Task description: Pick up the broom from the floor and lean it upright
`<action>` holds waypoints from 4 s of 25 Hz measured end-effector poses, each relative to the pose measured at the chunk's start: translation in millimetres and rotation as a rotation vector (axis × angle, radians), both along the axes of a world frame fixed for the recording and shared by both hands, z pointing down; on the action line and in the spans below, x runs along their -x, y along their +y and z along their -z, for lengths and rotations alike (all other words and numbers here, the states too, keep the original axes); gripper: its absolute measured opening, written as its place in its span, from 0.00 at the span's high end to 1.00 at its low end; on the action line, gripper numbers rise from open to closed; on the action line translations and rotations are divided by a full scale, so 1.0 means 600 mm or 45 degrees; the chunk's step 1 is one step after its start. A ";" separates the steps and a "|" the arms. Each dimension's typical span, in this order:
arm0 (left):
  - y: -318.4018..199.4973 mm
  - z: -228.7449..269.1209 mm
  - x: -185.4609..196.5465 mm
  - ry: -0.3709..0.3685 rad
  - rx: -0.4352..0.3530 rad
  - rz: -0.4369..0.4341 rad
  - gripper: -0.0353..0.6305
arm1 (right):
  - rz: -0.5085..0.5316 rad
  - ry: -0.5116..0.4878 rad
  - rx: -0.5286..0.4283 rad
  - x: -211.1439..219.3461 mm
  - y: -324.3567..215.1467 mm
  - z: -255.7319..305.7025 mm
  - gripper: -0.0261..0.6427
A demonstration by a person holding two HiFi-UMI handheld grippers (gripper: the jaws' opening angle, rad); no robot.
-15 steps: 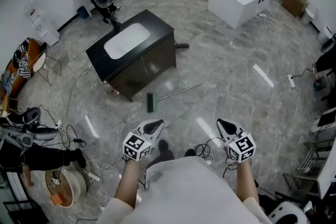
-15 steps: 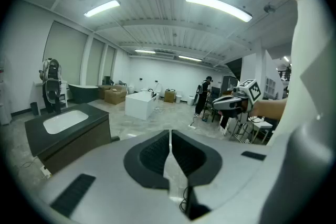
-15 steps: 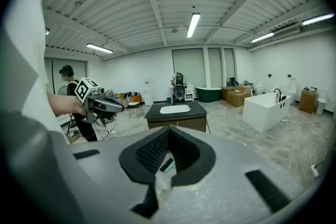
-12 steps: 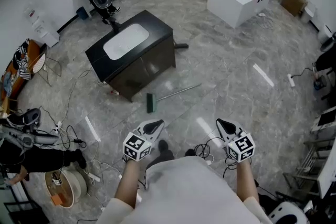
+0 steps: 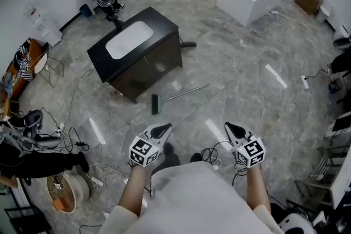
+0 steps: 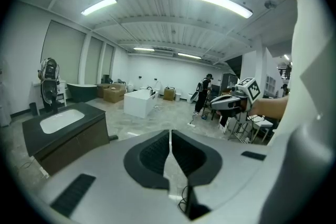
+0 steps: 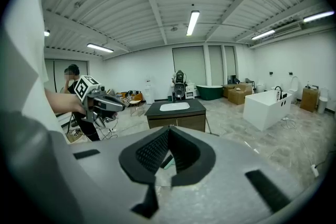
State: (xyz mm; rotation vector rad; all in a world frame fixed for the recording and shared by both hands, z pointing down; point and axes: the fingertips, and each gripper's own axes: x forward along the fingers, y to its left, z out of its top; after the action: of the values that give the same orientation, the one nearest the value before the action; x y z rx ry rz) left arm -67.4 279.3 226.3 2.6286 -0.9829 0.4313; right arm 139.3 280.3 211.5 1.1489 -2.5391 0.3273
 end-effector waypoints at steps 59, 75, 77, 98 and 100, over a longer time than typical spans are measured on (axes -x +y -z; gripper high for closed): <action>-0.484 -0.124 0.034 0.034 0.113 -0.136 0.92 | -0.098 0.086 0.186 0.074 -0.473 -0.100 0.96; -0.605 -0.133 -0.036 0.028 0.136 0.006 0.92 | 0.058 0.081 0.210 0.008 -0.649 -0.126 0.96; -0.632 -0.138 -0.047 0.039 0.143 0.059 0.92 | 0.106 0.084 0.226 -0.003 -0.685 -0.136 0.96; -0.885 -0.385 -0.161 -0.040 0.249 0.397 0.92 | 0.567 0.135 0.422 -0.061 -0.971 -0.403 0.96; -0.892 -0.416 -0.162 -0.041 0.262 0.423 0.92 | 0.593 0.141 0.444 -0.059 -0.979 -0.438 0.96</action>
State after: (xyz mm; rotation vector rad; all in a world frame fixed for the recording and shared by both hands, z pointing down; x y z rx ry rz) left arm 29.5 -255.8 476.1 2.2295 -1.2831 0.4661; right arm 174.6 -307.1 474.1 0.4214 -2.4294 0.5375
